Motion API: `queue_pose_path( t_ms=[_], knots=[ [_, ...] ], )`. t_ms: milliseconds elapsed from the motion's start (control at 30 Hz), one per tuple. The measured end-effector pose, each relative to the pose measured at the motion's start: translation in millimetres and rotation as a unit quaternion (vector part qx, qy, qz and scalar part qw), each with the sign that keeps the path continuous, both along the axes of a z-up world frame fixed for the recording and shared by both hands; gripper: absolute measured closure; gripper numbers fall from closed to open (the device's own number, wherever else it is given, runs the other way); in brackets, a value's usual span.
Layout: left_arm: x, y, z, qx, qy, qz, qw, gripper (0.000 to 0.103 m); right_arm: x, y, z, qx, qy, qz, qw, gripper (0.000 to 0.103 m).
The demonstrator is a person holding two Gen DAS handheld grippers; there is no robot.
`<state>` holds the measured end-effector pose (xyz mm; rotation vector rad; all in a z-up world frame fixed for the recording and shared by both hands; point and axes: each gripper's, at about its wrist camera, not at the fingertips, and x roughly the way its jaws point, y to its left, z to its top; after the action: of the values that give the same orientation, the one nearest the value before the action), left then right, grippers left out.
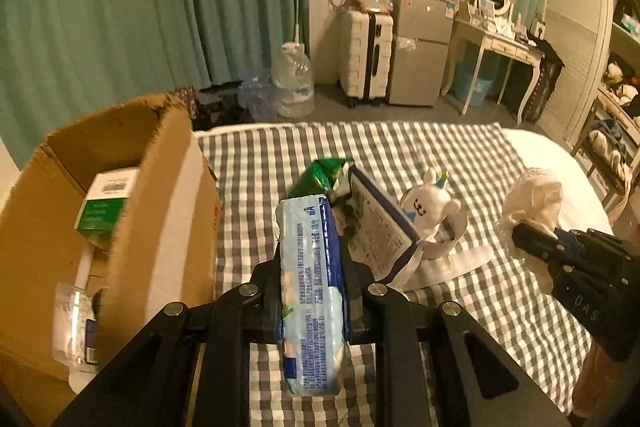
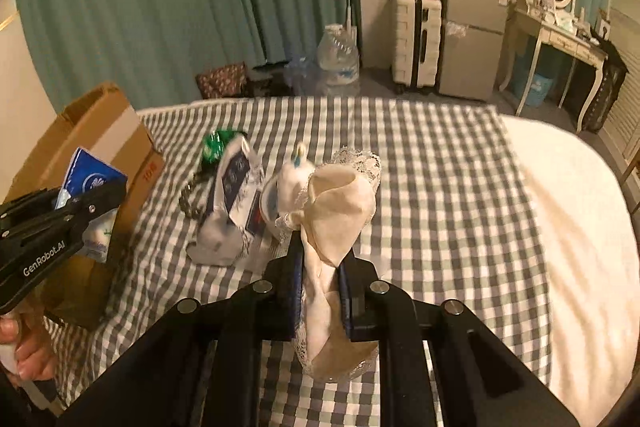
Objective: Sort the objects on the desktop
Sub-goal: 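Carry the tissue pack and lace cloth over into the cardboard box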
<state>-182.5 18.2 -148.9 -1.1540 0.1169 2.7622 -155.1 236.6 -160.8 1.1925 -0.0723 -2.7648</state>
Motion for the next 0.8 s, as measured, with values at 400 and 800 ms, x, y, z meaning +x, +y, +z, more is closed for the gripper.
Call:
queue_pose_path(
  t_ms=[400, 800],
  knots=[
    [40.5, -3.8, 46.4, 0.007, 0.063, 0.007, 0.9979, 0.083, 34.5, -14.9, 54.8, 0.026, 0.076, 0.009, 0.997, 0.088],
    [70.3, -18.6, 71.7, 0.012, 0.104, 0.021, 0.9942, 0.083, 73.5, -28.2, 78.7, 0.031, 0.115, 0.012, 0.993, 0.088]
  ],
)
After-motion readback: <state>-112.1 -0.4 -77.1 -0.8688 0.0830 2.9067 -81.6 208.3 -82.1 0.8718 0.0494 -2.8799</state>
